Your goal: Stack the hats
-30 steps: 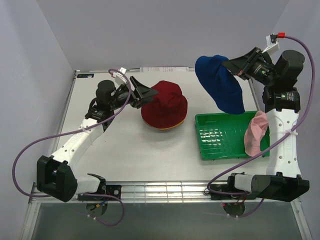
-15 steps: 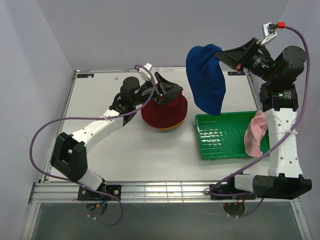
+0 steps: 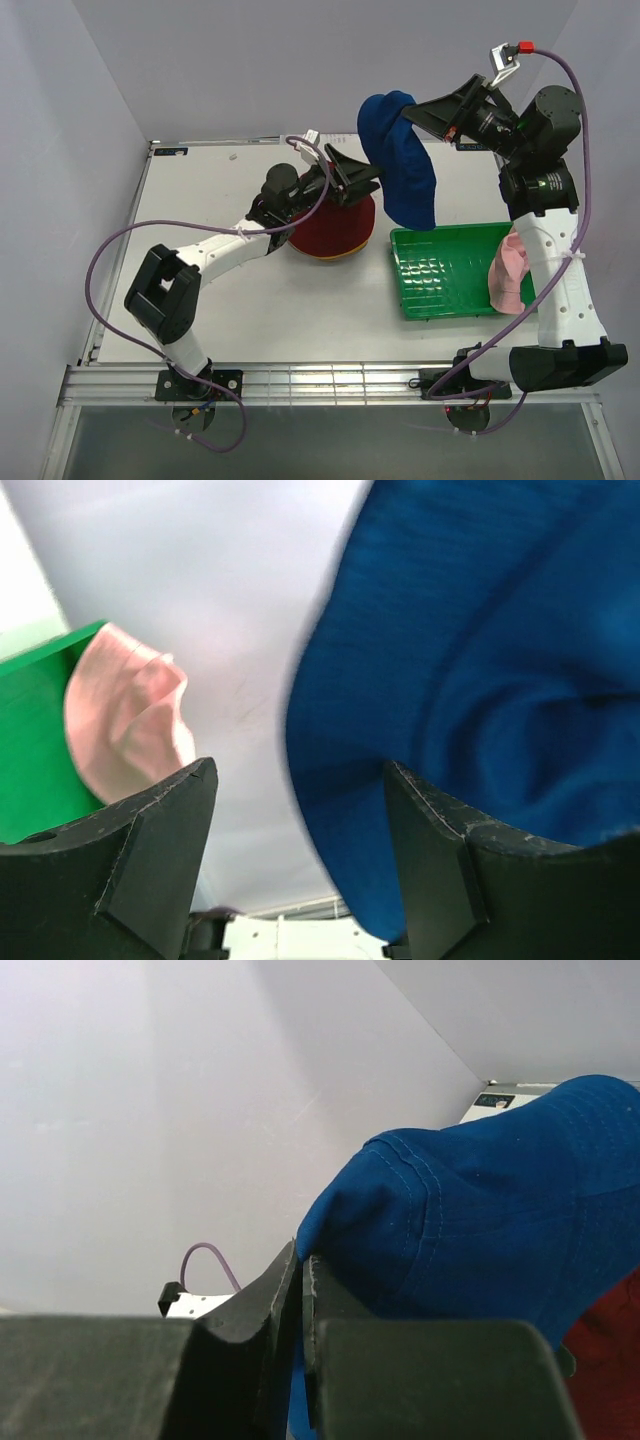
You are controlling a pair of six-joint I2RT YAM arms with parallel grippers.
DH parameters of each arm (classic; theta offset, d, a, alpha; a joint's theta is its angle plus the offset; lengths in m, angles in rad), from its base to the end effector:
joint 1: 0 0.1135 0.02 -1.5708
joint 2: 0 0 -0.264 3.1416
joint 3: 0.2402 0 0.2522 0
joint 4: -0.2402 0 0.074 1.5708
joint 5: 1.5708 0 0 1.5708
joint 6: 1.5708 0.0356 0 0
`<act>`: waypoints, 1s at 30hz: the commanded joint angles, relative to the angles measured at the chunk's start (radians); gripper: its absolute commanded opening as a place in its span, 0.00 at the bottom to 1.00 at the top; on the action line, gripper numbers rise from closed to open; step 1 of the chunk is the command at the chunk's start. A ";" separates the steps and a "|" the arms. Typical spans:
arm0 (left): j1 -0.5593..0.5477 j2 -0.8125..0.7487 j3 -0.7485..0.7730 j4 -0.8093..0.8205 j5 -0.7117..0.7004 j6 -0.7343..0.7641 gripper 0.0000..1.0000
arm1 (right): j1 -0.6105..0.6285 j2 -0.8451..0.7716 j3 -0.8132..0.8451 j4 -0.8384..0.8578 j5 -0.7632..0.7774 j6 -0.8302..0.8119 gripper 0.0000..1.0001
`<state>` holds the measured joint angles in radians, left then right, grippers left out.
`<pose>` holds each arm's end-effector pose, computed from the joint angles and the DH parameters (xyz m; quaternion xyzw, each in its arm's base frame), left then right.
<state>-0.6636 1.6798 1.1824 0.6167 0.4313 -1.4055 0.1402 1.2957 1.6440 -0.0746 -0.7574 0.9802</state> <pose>0.3045 -0.2570 0.3244 -0.0858 0.6622 -0.7007 0.2512 0.2483 0.0597 0.5346 -0.0402 0.6326 0.5826 0.5086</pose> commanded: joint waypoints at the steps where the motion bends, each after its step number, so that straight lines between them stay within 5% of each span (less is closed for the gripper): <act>1: -0.007 -0.046 -0.018 0.164 -0.058 -0.046 0.77 | 0.013 -0.003 0.057 0.016 0.023 -0.020 0.08; 13: -0.007 -0.114 -0.058 0.170 -0.085 -0.020 0.72 | 0.021 -0.012 0.040 -0.017 0.049 -0.057 0.08; 30: -0.004 -0.196 -0.070 0.043 -0.126 0.080 0.31 | 0.021 -0.019 0.007 -0.126 0.115 -0.182 0.08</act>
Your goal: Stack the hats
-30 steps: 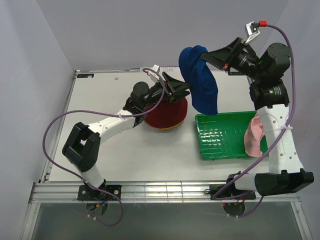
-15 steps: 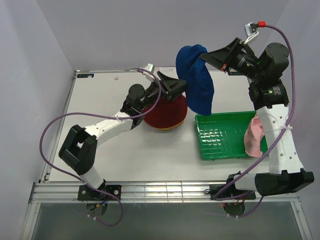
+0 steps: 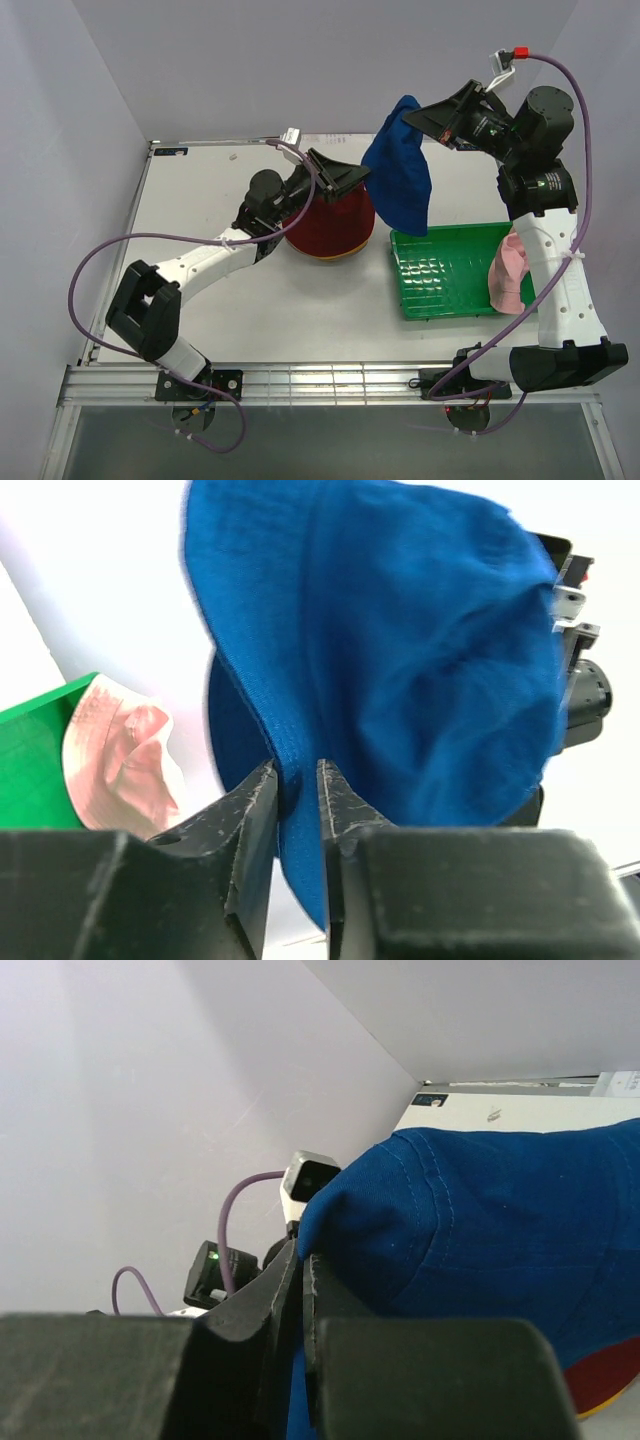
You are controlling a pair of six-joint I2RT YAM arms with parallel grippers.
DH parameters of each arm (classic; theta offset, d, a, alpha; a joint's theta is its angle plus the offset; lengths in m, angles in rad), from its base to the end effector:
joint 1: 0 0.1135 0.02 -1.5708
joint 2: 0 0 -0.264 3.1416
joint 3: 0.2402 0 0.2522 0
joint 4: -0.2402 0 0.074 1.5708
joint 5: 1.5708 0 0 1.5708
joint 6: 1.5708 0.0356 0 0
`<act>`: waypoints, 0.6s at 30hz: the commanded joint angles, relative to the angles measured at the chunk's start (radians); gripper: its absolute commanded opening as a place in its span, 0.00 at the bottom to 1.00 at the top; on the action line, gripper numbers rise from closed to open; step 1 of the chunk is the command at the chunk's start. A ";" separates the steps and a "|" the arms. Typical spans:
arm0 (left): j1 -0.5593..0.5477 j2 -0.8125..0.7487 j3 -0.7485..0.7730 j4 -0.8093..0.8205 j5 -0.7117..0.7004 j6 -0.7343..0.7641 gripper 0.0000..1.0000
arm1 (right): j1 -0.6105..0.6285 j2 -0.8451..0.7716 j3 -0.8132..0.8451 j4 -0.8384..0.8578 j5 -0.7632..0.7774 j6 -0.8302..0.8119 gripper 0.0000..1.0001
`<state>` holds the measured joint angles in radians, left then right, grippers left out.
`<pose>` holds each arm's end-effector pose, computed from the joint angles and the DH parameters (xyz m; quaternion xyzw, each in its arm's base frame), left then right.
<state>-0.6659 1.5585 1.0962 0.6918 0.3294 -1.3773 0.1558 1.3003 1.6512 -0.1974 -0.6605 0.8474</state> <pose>0.2820 -0.2362 0.3464 -0.0931 0.6194 -0.7124 0.3165 0.2532 0.0619 0.5241 -0.0230 0.6626 0.5304 0.5283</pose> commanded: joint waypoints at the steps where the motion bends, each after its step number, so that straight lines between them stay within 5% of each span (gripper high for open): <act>1: -0.003 -0.077 0.021 -0.041 -0.026 0.058 0.30 | 0.005 -0.022 -0.004 -0.007 0.019 -0.054 0.08; 11: 0.063 -0.066 0.053 -0.136 -0.004 0.100 0.00 | 0.005 0.010 -0.047 -0.030 -0.004 -0.149 0.08; 18: 0.152 -0.071 0.044 -0.156 0.057 0.100 0.00 | 0.034 0.045 -0.083 -0.028 -0.002 -0.195 0.08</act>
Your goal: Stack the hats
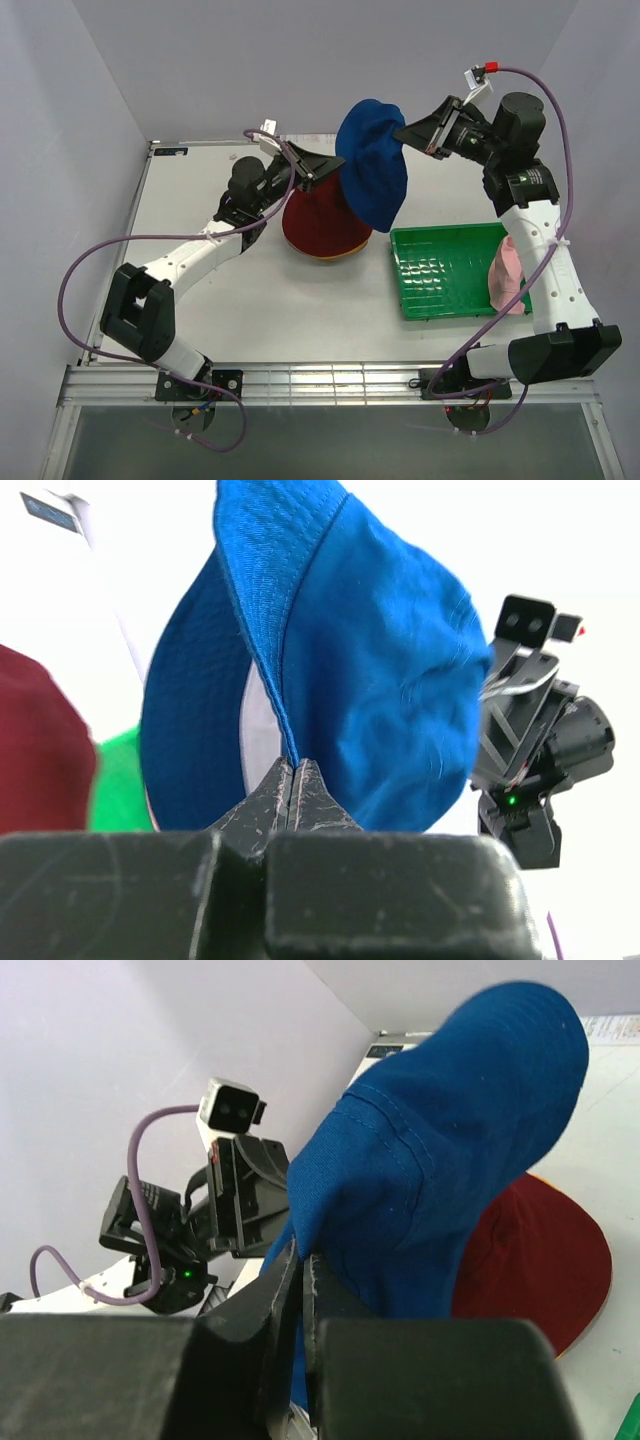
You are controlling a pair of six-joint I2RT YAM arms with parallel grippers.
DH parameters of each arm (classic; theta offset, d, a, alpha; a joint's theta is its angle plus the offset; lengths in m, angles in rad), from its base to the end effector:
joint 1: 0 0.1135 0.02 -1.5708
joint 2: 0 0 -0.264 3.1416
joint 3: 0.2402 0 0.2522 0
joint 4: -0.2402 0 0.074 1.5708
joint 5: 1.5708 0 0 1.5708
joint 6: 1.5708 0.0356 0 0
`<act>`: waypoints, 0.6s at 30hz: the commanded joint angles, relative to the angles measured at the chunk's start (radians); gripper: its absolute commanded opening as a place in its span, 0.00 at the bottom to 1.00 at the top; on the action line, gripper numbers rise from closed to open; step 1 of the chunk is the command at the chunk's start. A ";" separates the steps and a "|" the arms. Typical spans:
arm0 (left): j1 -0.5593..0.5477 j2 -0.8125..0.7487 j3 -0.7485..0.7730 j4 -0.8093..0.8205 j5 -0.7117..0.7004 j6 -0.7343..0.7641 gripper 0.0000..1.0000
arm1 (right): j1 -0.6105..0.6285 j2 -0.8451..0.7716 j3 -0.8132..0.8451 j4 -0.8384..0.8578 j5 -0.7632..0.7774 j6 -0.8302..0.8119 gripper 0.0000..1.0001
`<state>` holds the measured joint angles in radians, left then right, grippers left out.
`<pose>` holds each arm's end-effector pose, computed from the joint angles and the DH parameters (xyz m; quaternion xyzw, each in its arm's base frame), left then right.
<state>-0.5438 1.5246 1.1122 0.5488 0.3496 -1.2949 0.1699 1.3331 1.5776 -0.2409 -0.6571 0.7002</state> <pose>0.3041 -0.1981 0.3486 -0.1155 0.6502 -0.6595 0.3591 0.2754 0.0693 0.4880 -0.0455 0.7046 0.4891 0.5120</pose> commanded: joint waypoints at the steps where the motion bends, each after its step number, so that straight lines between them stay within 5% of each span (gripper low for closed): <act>1: 0.039 -0.038 0.026 -0.016 0.041 0.017 0.00 | 0.035 0.026 -0.007 0.009 0.004 -0.057 0.08; 18: 0.194 -0.141 -0.156 -0.038 0.104 -0.009 0.00 | 0.192 0.189 0.101 -0.090 0.168 -0.139 0.08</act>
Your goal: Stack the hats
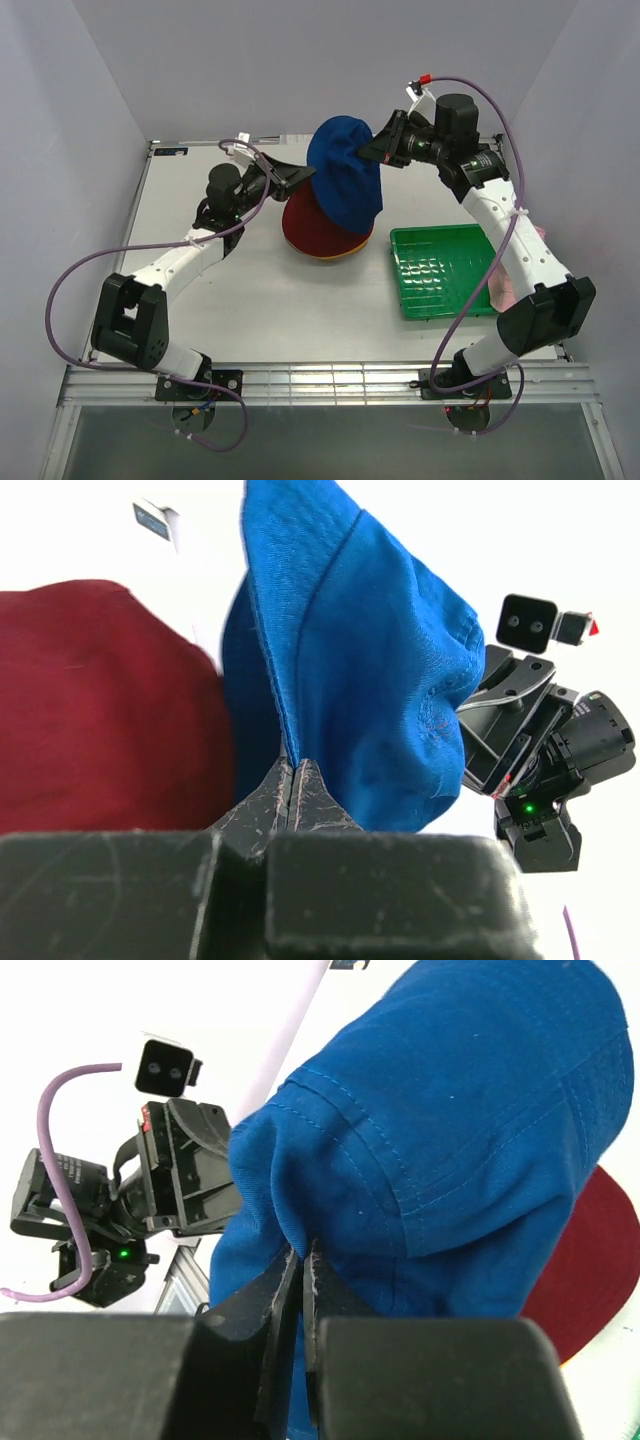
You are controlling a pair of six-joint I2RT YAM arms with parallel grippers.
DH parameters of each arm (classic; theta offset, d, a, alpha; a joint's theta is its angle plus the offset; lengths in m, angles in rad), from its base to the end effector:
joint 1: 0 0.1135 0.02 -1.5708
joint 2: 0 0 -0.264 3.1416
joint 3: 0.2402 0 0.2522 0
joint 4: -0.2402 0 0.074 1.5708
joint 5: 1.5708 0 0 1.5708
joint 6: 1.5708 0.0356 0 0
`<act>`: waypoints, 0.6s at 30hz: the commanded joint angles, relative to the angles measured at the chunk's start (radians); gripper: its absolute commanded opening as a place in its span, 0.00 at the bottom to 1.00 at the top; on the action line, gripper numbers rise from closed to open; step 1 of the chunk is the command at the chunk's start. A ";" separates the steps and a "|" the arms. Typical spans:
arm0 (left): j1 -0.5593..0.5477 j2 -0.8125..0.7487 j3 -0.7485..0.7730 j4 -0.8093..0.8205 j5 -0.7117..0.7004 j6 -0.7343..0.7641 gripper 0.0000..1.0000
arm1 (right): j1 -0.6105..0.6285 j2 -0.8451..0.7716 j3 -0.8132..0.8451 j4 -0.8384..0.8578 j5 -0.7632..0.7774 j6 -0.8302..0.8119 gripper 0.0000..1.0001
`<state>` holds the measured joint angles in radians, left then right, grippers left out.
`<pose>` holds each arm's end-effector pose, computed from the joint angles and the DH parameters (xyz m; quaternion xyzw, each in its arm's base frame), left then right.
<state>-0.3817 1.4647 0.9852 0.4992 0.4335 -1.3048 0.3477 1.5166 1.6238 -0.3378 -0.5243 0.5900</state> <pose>0.3131 -0.1418 0.3183 -0.1670 0.6806 -0.6209 0.3513 0.3182 0.1343 0.4390 -0.0683 0.7709 0.4522 0.4433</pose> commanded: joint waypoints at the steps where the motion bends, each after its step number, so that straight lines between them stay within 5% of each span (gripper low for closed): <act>1: 0.052 -0.096 -0.039 0.010 0.030 0.002 0.00 | 0.020 0.010 0.056 0.008 0.040 -0.029 0.08; 10: 0.104 -0.127 -0.092 0.001 0.073 0.016 0.00 | 0.037 0.031 0.111 -0.013 0.092 -0.030 0.08; 18: 0.099 -0.110 -0.045 -0.005 0.100 0.016 0.00 | 0.037 0.034 0.330 -0.136 0.161 -0.074 0.08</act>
<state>-0.2829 1.3781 0.8970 0.4919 0.5098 -1.3029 0.3820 1.5600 1.8225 -0.4431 -0.4110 0.5560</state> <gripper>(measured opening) 0.016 0.081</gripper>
